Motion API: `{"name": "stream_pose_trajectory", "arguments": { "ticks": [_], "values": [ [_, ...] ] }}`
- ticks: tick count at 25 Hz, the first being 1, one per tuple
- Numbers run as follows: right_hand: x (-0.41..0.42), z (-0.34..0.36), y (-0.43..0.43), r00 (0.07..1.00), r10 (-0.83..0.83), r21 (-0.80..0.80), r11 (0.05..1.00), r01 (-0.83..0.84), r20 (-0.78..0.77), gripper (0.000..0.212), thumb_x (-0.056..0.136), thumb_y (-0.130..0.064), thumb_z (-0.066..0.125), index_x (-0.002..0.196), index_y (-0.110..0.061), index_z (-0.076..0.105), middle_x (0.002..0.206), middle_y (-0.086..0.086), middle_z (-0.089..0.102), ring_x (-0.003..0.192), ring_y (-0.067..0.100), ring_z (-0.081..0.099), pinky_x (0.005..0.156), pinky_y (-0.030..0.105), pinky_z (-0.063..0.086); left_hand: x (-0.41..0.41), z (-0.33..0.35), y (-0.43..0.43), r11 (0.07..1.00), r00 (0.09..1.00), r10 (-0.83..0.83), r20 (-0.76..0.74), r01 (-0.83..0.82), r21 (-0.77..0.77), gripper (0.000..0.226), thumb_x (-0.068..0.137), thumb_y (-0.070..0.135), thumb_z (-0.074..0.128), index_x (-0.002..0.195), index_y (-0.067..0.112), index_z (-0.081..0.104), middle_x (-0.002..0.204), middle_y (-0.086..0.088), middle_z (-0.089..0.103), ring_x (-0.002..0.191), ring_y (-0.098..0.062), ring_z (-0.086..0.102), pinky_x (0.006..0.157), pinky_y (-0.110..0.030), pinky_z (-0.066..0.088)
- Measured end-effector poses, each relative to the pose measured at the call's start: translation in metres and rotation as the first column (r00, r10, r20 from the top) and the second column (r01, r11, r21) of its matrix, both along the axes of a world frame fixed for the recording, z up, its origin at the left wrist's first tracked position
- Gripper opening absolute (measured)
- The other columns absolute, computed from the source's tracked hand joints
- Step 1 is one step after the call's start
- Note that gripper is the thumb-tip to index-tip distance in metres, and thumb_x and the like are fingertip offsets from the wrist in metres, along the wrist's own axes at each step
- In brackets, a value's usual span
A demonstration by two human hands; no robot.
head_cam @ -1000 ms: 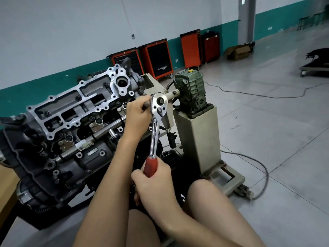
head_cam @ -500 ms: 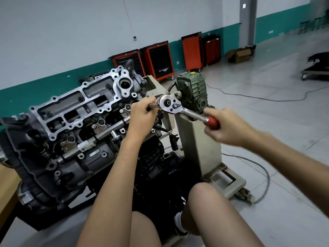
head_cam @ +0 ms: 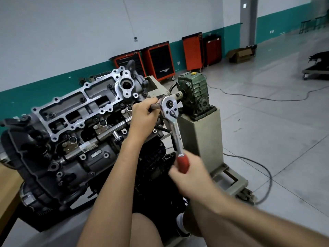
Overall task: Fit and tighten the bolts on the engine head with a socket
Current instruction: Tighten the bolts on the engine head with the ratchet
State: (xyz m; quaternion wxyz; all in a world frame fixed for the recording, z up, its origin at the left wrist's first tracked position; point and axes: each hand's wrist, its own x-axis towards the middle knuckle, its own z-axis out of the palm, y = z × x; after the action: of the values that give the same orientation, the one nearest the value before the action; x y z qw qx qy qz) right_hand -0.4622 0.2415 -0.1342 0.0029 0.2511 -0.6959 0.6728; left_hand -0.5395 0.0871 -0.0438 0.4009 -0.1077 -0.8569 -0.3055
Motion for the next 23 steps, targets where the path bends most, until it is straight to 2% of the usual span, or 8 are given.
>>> {"name": "stream_pose_trajectory", "arguments": {
  "ticks": [4,7,9,11,14,17,20,23],
  "values": [
    [-0.085,0.044,0.078,0.886,0.104,0.430,0.896,0.114,-0.452,0.031,0.078,0.001,0.062,0.065,-0.020,0.044,0.051,-0.007,0.042,0.045,0.008,0.037,0.048,0.022,0.032,0.002,0.003,0.009,0.998,1.000,-0.027,0.002,0.027,0.048,0.028,0.078,0.017,0.046,0.055,0.001,0.043,0.052,0.000,0.034,0.053,-0.005,0.026,0.050,-0.023,0.021],
    [-0.122,0.081,0.090,0.671,0.135,0.463,0.819,0.338,-0.729,0.012,0.077,-0.020,0.057,0.071,-0.015,0.049,0.051,-0.009,0.038,0.047,0.013,0.035,0.050,0.021,0.028,0.004,0.003,0.006,0.998,1.000,-0.011,-0.007,0.012,0.068,0.027,0.079,0.013,0.046,0.061,-0.006,0.051,0.053,-0.005,0.040,0.051,-0.005,0.028,0.049,-0.020,0.022],
    [-0.110,0.070,0.084,0.728,0.091,0.442,0.842,0.308,-0.680,0.026,0.077,-0.009,0.063,0.069,-0.024,0.043,0.052,-0.009,0.038,0.046,0.011,0.036,0.049,0.020,0.029,0.004,0.002,0.004,0.998,1.000,0.002,-0.010,-0.001,0.065,0.025,0.081,0.009,0.047,0.063,-0.008,0.053,0.054,-0.014,0.045,0.052,-0.004,0.030,0.049,-0.021,0.025],
    [-0.074,0.036,0.064,0.870,0.007,0.335,0.924,0.183,-0.493,0.042,0.077,0.003,0.066,0.066,-0.027,0.039,0.051,-0.009,0.037,0.045,0.008,0.036,0.046,0.017,0.029,0.004,0.000,0.004,0.998,0.999,0.014,-0.029,-0.012,0.054,0.024,0.083,0.005,0.050,0.065,-0.012,0.053,0.058,-0.023,0.049,0.055,-0.008,0.033,0.051,-0.026,0.027],
    [-0.005,-0.003,0.004,0.994,-0.067,-0.057,0.996,0.062,-0.090,0.035,0.077,-0.001,0.064,0.063,-0.021,0.039,0.049,-0.009,0.034,0.044,0.004,0.031,0.044,0.020,0.030,0.000,-0.001,0.003,0.999,0.998,0.043,-0.035,-0.042,0.031,0.025,0.084,0.000,0.055,0.062,-0.011,0.050,0.057,-0.024,0.048,0.055,-0.012,0.033,0.051,-0.031,0.028],
    [0.036,-0.004,-0.052,0.981,0.091,-0.362,0.932,-0.023,0.172,0.025,0.073,-0.012,0.056,0.061,-0.023,0.037,0.045,-0.009,0.033,0.036,0.009,0.033,0.037,0.020,0.032,0.000,0.001,0.000,0.999,0.999,0.049,-0.008,-0.049,0.016,0.025,0.079,-0.010,0.056,0.058,-0.007,0.043,0.052,-0.016,0.041,0.054,-0.007,0.030,0.050,-0.028,0.026],
    [0.018,-0.002,-0.019,0.996,0.048,-0.152,0.988,-0.036,0.073,0.031,0.075,-0.005,0.058,0.061,-0.024,0.039,0.049,-0.009,0.034,0.041,0.008,0.033,0.040,0.021,0.031,0.001,0.001,-0.003,1.000,1.000,0.020,0.007,-0.020,-0.004,0.023,0.079,-0.006,0.053,0.058,-0.007,0.043,0.053,-0.019,0.043,0.054,-0.006,0.030,0.050,-0.025,0.025],
    [-0.049,0.018,0.054,0.963,0.043,0.262,0.964,0.030,-0.265,0.037,0.077,0.004,0.062,0.063,-0.022,0.041,0.051,-0.010,0.037,0.044,0.005,0.034,0.047,0.021,0.030,0.000,0.003,0.003,1.000,1.000,-0.019,0.010,0.019,-0.014,0.023,0.078,0.005,0.046,0.058,-0.006,0.046,0.051,-0.014,0.041,0.051,-0.005,0.028,0.048,-0.018,0.022]
  ]
}}
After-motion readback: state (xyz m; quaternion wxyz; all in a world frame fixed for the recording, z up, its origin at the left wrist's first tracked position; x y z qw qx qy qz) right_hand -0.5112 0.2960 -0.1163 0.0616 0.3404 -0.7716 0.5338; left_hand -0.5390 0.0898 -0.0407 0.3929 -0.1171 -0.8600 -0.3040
